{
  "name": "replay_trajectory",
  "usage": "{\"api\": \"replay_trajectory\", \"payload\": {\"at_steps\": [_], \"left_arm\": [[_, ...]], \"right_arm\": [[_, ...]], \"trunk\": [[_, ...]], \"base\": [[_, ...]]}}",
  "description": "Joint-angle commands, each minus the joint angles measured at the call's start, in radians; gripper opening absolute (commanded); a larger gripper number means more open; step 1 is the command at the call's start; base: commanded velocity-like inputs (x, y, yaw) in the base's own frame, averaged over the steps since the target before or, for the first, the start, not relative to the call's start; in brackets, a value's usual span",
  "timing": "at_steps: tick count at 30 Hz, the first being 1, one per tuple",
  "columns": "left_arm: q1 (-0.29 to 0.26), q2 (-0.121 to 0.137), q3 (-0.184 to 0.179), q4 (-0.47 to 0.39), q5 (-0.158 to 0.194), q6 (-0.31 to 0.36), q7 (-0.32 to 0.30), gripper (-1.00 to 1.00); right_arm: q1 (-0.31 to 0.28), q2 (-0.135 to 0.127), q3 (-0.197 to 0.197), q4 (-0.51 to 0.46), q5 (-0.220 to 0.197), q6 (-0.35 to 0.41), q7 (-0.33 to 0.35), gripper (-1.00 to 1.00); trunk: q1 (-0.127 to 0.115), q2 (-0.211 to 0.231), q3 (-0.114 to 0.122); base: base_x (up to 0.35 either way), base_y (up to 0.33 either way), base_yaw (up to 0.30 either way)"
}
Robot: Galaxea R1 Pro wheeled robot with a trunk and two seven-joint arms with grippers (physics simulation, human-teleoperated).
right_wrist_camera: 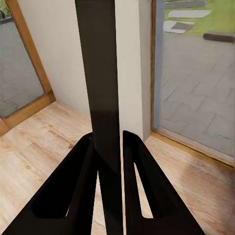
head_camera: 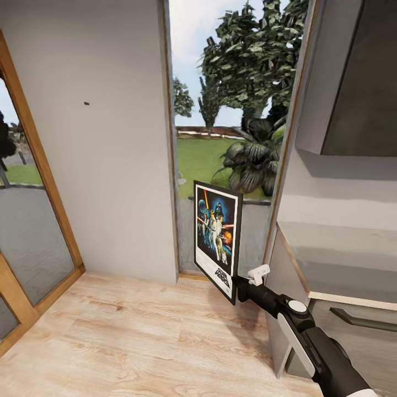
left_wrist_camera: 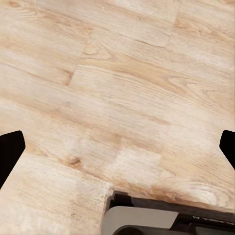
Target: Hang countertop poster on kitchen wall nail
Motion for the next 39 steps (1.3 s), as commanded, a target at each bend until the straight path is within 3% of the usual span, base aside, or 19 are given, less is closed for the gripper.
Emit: {"api": "replay_trajectory", "payload": {"at_steps": [1,5,33,39], "left_arm": [[0.0,-0.001,0.003,-0.001,0.0,-0.001,-0.007,1.0],[0.0,-0.001,0.003,-0.001,0.0,-0.001,-0.007,1.0],[0.0,0.0,0.005,-0.001,0.0,-0.003,-0.007,1.0],[0.0,0.001,0.006,0.0,0.0,-0.002,-0.008,1.0]], "right_arm": [[-0.001,-0.001,0.001,-0.001,-0.013,0.008,0.003,-1.0],[-0.001,-0.001,0.001,-0.001,-0.013,0.008,0.003,-1.0],[-0.001,-0.001,0.001,0.0,-0.013,0.005,0.004,-1.0],[-0.001,0.001,0.001,-0.001,-0.012,0.005,0.003,-1.0]], "trunk": [[-0.003,0.005,0.001],[-0.019,0.033,0.014],[-0.019,0.033,0.014],[-0.019,0.033,0.014]], "base": [[0.0,0.0,0.0],[0.0,0.0,0.0],[0.0,0.001,0.0],[0.0,0.203,0.119]]}}
